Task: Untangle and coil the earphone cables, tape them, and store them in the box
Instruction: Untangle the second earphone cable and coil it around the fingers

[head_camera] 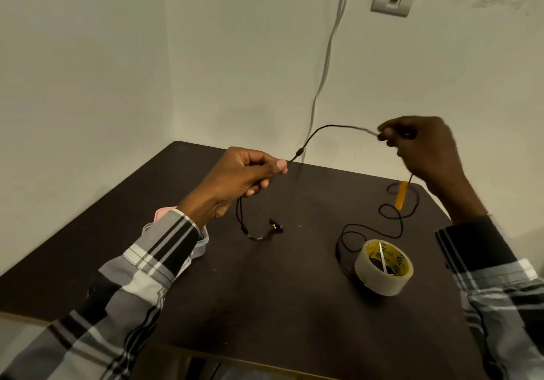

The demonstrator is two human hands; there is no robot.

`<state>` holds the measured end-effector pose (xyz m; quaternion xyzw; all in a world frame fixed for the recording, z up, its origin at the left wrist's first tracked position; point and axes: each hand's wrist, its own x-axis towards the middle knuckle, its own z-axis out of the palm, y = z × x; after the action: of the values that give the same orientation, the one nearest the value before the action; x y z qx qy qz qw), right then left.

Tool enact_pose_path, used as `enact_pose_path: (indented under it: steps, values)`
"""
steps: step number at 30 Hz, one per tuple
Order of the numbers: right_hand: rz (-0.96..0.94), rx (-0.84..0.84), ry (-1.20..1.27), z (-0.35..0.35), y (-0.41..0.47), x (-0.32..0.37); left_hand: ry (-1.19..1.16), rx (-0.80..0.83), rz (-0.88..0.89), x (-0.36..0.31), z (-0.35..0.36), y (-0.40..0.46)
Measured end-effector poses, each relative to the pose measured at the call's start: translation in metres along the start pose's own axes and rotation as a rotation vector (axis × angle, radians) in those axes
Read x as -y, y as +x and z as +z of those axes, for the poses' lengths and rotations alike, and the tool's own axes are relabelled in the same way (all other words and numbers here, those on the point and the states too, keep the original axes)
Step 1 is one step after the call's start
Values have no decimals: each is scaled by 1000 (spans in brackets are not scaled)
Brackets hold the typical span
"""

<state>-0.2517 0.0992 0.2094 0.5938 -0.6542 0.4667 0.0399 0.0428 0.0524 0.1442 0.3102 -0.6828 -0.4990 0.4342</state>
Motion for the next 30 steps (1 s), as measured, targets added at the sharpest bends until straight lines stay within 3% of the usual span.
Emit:
enact_pose_path:
  steps: [2, 6, 8, 14, 23, 30]
  values:
    - [-51, 186, -70, 14, -17, 13, -30, -8, 19, -5, 8, 4]
    - [-116, 563, 321, 37, -53, 51, -26, 28, 68, -17, 24, 9]
    - [-155, 602, 376, 45, -62, 57, 1, 52, 81, -21, 27, 10]
    - [-86, 402, 401, 35, -51, 55, 19, 72, 27, -16, 16, 4]
    - [-18, -125, 576, -10, -7, 40, -16, 109, -62, 3, -1, -3]
    - [44, -195, 579, -26, 11, 26, -141, 118, -135, 21, -3, -7]
